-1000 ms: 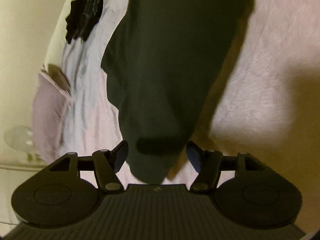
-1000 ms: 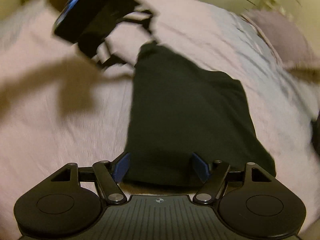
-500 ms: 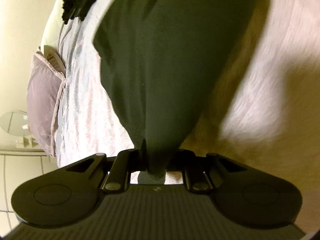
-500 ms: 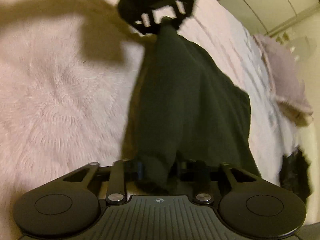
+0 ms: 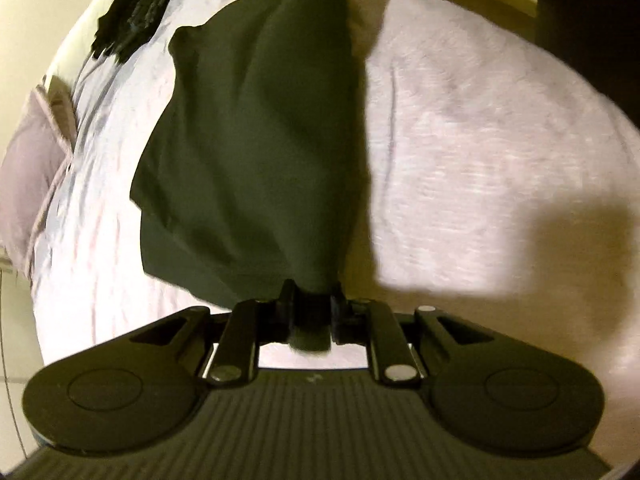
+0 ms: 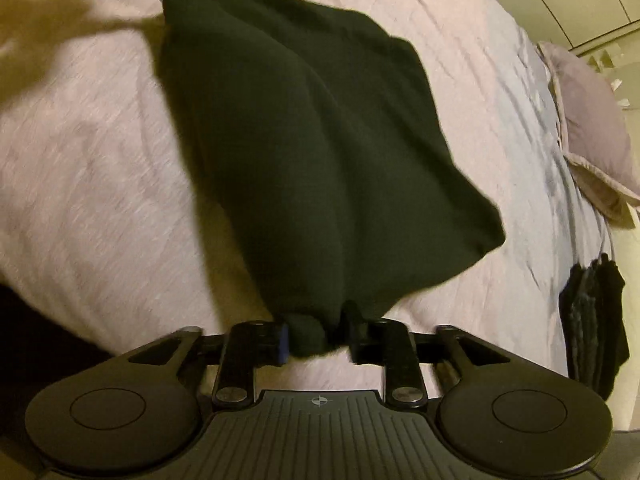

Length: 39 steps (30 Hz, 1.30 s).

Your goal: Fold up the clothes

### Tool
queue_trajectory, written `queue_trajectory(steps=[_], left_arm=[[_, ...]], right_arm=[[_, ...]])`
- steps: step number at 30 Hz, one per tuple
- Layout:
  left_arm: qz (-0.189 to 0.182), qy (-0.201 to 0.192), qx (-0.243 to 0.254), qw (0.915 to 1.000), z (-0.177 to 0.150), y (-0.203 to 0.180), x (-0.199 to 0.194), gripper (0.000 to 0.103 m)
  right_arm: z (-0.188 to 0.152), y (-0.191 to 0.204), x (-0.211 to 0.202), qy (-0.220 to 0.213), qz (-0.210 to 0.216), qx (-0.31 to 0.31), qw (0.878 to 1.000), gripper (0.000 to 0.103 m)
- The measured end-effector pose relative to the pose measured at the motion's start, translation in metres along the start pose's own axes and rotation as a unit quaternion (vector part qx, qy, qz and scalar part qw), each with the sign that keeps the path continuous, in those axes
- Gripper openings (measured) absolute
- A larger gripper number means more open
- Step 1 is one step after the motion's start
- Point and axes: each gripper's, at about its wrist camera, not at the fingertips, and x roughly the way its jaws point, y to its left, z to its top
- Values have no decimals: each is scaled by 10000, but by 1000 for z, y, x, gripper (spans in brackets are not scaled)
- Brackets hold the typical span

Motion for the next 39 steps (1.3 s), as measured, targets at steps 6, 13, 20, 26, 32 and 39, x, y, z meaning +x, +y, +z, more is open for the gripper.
queue_trajectory(steps=[6, 13, 20, 26, 32, 39], left_arm=[[-450, -44, -1846, 9818, -20, 52, -31, 17], [-609, -303, -3802, 9224, -18, 146, -6, 36], [-949, -317, -4667, 8787, 4, 229, 93, 40], [-1815, -671, -4945, 8473, 12, 266, 148, 4], [-1392, -761, -5396, 8268, -15, 265, 127, 4], [-1587, -465, -5730, 8027, -32, 248, 152, 5]], right_arm=[[-25, -24, -14, 267, -5, 1047, 9941, 43], [-24, -118, -22, -295, 82, 3295, 9437, 43], [-13, -212, 30, -838, 839, 4816, 8683, 43], [-7, -242, 72, -1037, 1226, 4843, 8601, 45], [-8, -242, 100, -997, 1351, 4722, 8654, 47], [2, -237, 111, -1179, 1491, 4707, 8616, 47]])
